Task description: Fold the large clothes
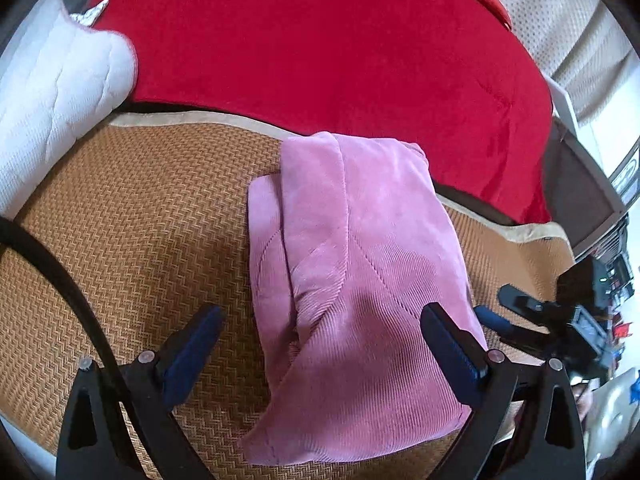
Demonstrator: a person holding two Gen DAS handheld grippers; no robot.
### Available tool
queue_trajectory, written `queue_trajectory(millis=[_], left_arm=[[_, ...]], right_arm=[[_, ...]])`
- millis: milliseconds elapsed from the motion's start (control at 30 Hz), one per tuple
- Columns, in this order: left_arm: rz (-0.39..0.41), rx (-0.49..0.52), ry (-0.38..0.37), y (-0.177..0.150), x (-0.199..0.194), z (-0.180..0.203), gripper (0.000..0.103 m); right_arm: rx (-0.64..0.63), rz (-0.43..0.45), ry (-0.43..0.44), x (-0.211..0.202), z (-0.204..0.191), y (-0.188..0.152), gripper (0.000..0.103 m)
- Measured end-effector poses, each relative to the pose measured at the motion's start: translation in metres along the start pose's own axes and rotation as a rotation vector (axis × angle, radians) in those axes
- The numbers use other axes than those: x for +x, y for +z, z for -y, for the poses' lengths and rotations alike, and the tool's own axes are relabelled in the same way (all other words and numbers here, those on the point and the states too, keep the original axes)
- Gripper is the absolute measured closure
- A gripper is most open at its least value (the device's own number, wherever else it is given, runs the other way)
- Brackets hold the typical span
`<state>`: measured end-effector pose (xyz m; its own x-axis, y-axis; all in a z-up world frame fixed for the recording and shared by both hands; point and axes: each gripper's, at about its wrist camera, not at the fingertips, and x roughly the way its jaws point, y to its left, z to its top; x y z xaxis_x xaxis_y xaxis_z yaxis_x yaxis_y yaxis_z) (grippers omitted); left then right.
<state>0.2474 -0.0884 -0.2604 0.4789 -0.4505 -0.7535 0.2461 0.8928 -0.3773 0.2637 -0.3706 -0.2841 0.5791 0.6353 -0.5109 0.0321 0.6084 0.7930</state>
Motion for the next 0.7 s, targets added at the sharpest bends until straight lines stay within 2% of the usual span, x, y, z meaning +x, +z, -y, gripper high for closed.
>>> queue_trajectory(millis=[200,333,433,533,700], left_arm=[[-0.056,-0.059,-0.033,-0.004,0.005,-0.019,0.004],[-0.118,-0.112,-0.119,-0.011,0.015,-0.025,0.004],[-0.141,-0.121,-0.157,-0.013,0.021,-0.023,0.004],[-0.194,-0.135,-0.229,-0.016,0.033,-0.017,0.004],[-0.239,-0.16,-0.241,-0.02,0.051,-0.013,0.004]], right_arm=[[0.034,-0.029,0.027,0.018,0.014,0.006,0.021],[0.039,-0.042,0.059,0.024,0.014,0.007,0.021],[0.049,-0.062,0.075,0.031,0.016,0.006,0.021],[0.055,-0.065,0.095,0.034,0.017,0.006,0.021],[0.098,-0.073,0.141,0.038,0.027,0.013,0.02]])
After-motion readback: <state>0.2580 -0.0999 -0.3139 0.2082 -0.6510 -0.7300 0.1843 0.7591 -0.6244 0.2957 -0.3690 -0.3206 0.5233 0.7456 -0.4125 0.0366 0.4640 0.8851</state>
